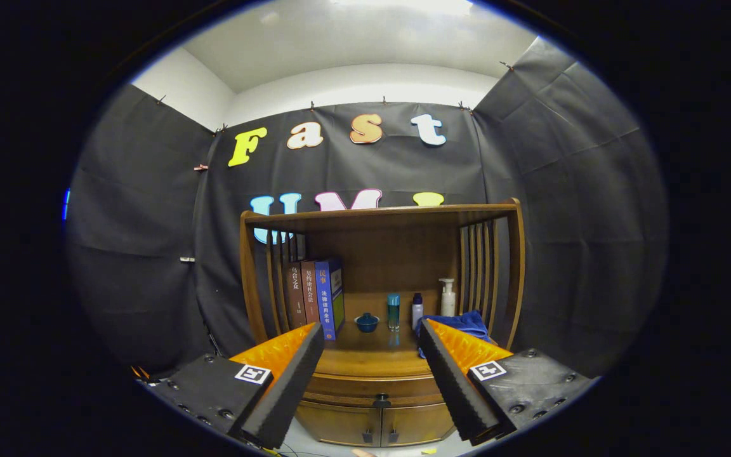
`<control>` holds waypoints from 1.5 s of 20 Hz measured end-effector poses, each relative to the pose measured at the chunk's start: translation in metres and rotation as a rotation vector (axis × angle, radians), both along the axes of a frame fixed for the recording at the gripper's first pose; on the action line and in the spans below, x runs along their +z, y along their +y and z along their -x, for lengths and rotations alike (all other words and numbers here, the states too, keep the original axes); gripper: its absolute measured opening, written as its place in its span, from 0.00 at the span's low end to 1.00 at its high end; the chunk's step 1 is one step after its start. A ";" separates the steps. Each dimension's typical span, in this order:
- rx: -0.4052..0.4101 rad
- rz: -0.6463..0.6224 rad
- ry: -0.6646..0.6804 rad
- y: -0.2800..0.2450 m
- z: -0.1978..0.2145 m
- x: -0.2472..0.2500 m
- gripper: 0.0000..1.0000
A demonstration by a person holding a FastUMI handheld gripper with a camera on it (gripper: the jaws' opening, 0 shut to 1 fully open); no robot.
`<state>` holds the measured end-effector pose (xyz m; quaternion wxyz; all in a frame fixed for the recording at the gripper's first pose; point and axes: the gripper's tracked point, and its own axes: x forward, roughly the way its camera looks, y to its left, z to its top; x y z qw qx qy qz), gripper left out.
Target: Pull open the drawer, take out the items inside it, and place them on the countertop above the cabinet.
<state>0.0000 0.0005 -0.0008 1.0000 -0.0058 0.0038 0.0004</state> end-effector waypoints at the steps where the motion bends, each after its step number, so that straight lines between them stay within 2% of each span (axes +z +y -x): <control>1: -0.001 -0.001 -0.001 0.000 0.000 0.000 0.98; 20: -0.020 0.000 -0.001 -0.002 -0.003 -0.004 0.98; 25: -0.027 -0.013 0.051 -0.009 -0.010 -0.032 0.98; 30: -0.043 -0.030 0.136 -0.012 -0.036 -0.077 0.98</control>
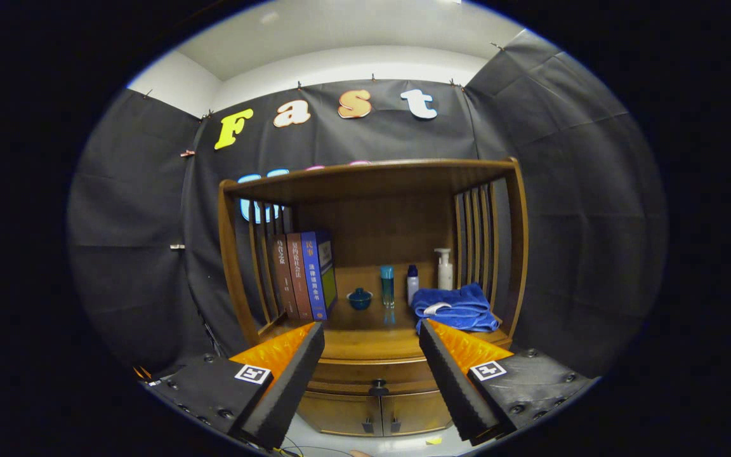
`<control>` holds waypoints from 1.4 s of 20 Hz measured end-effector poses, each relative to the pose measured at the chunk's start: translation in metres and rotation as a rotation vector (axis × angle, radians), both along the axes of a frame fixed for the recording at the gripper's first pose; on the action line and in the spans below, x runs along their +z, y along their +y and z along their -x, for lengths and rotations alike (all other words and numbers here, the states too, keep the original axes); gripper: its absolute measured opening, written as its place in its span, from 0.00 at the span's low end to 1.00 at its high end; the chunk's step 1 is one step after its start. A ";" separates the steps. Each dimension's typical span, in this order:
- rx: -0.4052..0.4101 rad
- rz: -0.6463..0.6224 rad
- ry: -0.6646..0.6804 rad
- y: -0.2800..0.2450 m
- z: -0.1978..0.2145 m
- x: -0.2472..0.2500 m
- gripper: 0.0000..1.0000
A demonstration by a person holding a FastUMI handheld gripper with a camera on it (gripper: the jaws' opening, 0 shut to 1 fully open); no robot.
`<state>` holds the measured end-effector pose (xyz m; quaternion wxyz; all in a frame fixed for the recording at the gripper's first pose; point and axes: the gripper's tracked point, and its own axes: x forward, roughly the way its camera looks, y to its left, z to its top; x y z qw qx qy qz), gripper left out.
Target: Pull open the drawer, take out the items inside it, and place them on the countertop above the cabinet.
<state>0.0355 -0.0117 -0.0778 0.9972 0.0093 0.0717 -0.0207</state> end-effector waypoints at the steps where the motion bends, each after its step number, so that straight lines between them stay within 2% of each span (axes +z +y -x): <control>1: -0.001 -0.001 0.020 -0.001 -0.006 -0.011 0.98; 10: -0.007 -0.020 0.227 -0.003 -0.054 -0.129 0.99; 22: -0.045 -0.041 0.421 -0.016 -0.082 -0.236 0.98; 26: -0.049 -0.045 0.466 -0.017 -0.089 -0.262 0.87; 27: -0.049 -0.046 0.476 -0.017 -0.089 -0.266 0.78; 28: -0.049 -0.042 0.486 -0.017 -0.089 -0.268 0.74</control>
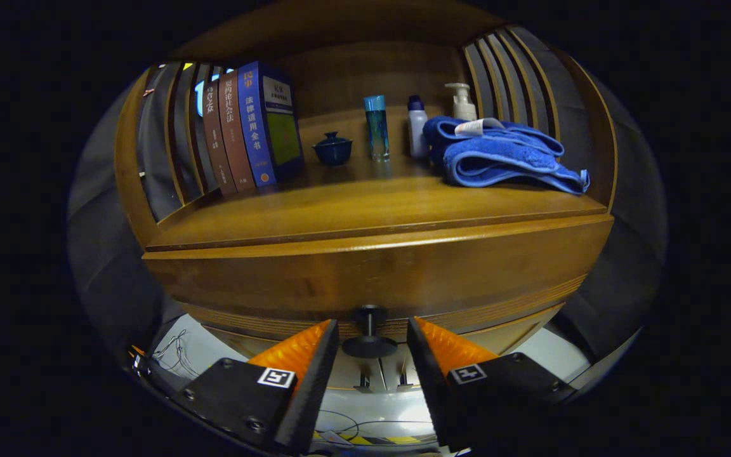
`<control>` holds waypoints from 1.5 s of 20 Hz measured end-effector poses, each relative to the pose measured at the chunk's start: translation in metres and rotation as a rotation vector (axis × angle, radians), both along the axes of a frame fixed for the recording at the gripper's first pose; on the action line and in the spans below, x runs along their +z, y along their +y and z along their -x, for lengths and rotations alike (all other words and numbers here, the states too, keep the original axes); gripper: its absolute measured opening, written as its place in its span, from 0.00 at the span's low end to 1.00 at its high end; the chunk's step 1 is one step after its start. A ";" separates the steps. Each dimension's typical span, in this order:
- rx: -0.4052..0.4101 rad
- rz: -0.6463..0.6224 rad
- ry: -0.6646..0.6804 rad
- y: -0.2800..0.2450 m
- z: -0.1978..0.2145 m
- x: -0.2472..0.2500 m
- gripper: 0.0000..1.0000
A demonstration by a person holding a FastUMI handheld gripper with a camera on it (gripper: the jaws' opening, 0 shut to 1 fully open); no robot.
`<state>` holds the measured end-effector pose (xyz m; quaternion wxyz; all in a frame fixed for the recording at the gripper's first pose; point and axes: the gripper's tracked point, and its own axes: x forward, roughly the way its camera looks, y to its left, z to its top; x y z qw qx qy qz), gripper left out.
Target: Pull open the drawer, take out the items inside it, and place them on the countertop above the cabinet.
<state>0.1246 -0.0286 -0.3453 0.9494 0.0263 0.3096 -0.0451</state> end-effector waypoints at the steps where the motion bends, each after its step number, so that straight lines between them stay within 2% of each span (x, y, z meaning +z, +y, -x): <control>1: 0.004 0.005 -0.008 -0.001 -0.006 -0.005 0.63; 3: 0.003 0.014 -0.011 -0.001 0.001 0.002 0.44; 4: 0.005 0.005 -0.013 0.000 -0.001 0.000 0.44; 7: 0.020 0.021 0.003 -0.002 -0.001 0.000 0.35; 14: 0.027 0.002 0.037 0.000 0.013 0.001 0.35; 30: 0.033 -0.007 0.082 0.007 0.127 0.016 0.35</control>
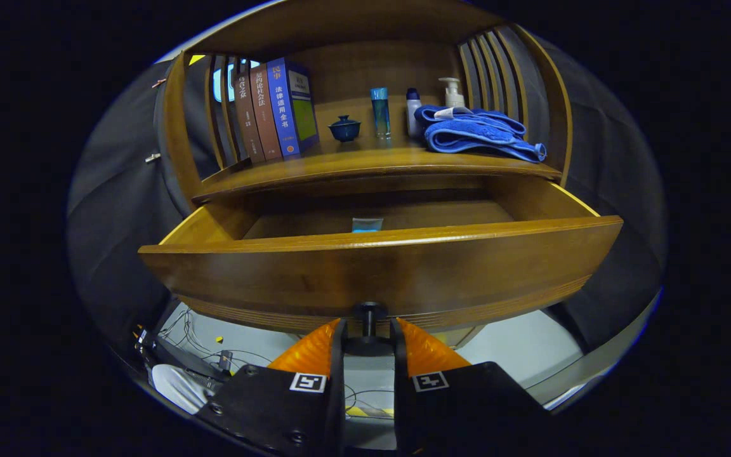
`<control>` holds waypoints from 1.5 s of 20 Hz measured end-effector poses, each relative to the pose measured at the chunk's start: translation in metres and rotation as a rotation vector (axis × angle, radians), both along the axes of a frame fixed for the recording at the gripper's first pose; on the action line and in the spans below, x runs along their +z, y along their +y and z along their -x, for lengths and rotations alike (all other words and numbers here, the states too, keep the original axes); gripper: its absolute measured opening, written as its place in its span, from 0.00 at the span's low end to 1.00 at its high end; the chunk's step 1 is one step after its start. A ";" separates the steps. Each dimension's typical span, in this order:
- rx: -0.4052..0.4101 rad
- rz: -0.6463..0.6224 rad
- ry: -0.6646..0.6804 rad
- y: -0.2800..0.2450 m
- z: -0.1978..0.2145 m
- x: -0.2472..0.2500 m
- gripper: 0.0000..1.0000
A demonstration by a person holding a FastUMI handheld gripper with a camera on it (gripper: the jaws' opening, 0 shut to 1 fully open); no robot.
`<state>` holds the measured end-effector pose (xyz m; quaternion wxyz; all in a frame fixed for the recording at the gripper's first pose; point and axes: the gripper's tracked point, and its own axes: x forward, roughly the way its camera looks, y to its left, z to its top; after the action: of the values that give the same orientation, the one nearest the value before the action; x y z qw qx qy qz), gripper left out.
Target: Pull open the drawer, take out the items inside it, and place them on the countertop above the cabinet.
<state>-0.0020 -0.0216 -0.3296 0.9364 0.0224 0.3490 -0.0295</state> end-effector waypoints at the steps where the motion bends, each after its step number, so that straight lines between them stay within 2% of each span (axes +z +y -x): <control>1: -0.002 0.000 0.004 0.000 0.006 0.001 0.34; 15: -0.017 -0.015 0.071 0.005 0.071 -0.005 0.34; 20: -0.020 -0.006 0.062 0.005 0.070 -0.006 0.36; 24: -0.039 -0.003 -0.011 0.005 0.073 0.020 0.54; 27: -0.061 0.005 0.016 0.006 0.085 0.032 1.00; 30: -0.063 0.004 -0.011 0.011 0.087 0.064 1.00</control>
<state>-0.0893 -0.0105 -0.2655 0.9370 0.0316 0.3428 -0.0596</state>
